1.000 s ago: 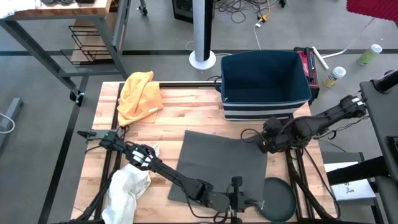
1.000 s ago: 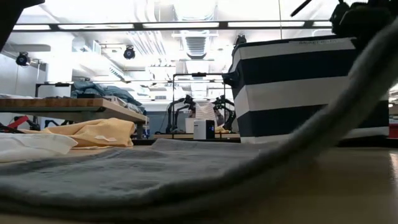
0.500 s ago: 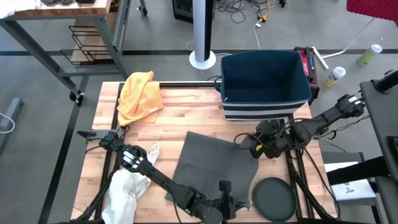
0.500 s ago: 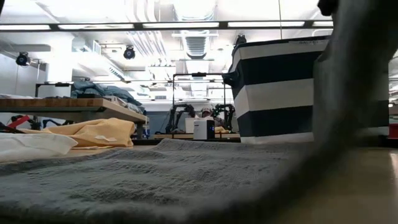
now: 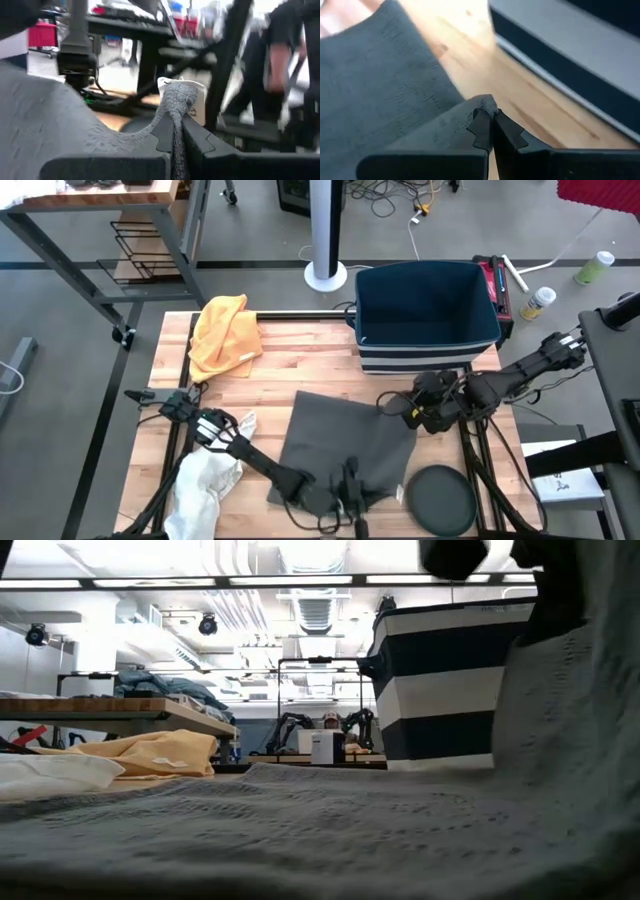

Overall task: Fold kitchen towel into neat rectangle
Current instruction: Fold the gray towel

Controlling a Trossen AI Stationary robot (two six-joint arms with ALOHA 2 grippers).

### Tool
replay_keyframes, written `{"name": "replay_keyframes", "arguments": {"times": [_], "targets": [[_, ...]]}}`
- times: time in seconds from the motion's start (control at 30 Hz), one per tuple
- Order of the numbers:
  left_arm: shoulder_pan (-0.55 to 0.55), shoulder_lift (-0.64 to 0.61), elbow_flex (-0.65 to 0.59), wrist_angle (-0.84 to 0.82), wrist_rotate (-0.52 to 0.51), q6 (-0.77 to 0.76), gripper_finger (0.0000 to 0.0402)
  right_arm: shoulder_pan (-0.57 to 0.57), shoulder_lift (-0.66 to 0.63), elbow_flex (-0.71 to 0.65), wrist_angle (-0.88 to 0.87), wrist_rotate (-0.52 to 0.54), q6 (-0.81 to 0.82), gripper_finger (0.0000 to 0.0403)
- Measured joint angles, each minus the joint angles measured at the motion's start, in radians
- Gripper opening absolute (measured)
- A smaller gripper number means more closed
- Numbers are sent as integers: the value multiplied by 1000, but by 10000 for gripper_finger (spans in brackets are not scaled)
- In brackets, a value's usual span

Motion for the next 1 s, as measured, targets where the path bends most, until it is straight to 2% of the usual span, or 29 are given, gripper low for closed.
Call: {"name": "replay_keyframes", "arguments": {"times": [0.07, 0.17, 0.33, 0.53, 0.67, 0.83, 1.0], "targets": [[10, 3, -61, 95, 0, -28, 4, 0, 1, 15, 18, 36, -5, 2], [11, 3, -126, 192, -43, -25, 4, -7, 11, 23, 137, 62, -90, 2], [-2, -74, -220, 180, -102, 1, 4, -51, 76, 21, 296, 93, -208, 2], [-53, -203, -366, 96, -221, 26, 4, -140, 208, 21, 473, 102, -309, 2], [-97, -285, -472, -4, -296, -29, 4, -198, 295, 40, 618, 98, -403, 2], [-144, -367, -552, -132, -306, -138, 4, -247, 397, 95, 802, 79, -529, 2], [-178, -376, -569, -215, -317, -218, 4, -283, 527, 176, 901, 13, -621, 2]]}}
